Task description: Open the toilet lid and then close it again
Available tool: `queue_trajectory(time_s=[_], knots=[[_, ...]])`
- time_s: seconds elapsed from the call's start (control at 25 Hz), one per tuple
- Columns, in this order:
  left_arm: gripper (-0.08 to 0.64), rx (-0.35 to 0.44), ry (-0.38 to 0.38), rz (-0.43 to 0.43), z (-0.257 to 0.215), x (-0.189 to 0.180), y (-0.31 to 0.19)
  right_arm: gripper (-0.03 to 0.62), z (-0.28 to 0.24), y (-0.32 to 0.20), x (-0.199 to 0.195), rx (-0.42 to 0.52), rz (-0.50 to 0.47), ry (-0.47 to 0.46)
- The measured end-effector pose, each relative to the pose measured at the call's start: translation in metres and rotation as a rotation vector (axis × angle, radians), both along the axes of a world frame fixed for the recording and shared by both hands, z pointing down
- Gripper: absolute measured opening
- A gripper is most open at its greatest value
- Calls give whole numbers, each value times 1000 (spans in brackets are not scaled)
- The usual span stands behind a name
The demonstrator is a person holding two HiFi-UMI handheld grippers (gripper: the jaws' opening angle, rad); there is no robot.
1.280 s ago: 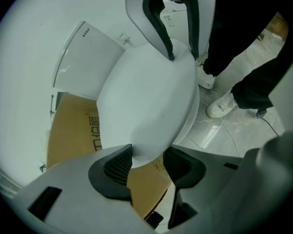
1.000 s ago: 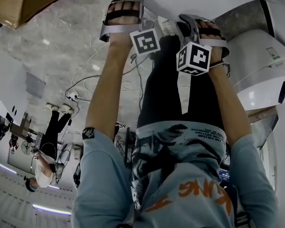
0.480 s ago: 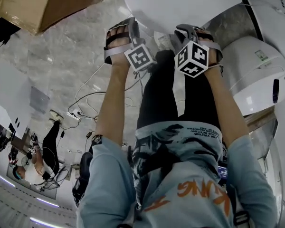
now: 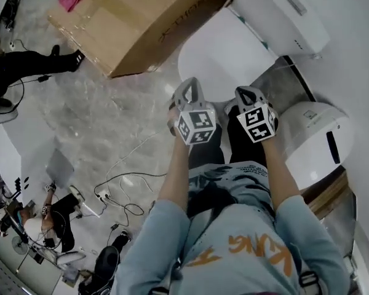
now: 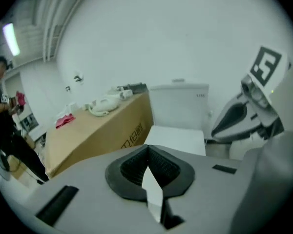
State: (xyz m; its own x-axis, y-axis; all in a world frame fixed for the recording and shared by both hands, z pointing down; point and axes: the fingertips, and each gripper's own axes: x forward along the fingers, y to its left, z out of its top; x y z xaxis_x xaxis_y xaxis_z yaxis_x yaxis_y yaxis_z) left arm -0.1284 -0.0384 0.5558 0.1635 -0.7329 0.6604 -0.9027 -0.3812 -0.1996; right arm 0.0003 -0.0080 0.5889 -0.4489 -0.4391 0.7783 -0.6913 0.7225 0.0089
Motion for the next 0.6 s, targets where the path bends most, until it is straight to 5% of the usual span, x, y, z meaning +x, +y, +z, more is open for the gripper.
queue_trajectory(time_s=[0.28, 0.6], knots=[[26, 131, 432, -135, -150, 51, -35, 14, -141, -48, 34, 179, 297, -185], [26, 351, 417, -54, -285, 84, -69, 14, -295, -102, 72, 426, 433, -371]])
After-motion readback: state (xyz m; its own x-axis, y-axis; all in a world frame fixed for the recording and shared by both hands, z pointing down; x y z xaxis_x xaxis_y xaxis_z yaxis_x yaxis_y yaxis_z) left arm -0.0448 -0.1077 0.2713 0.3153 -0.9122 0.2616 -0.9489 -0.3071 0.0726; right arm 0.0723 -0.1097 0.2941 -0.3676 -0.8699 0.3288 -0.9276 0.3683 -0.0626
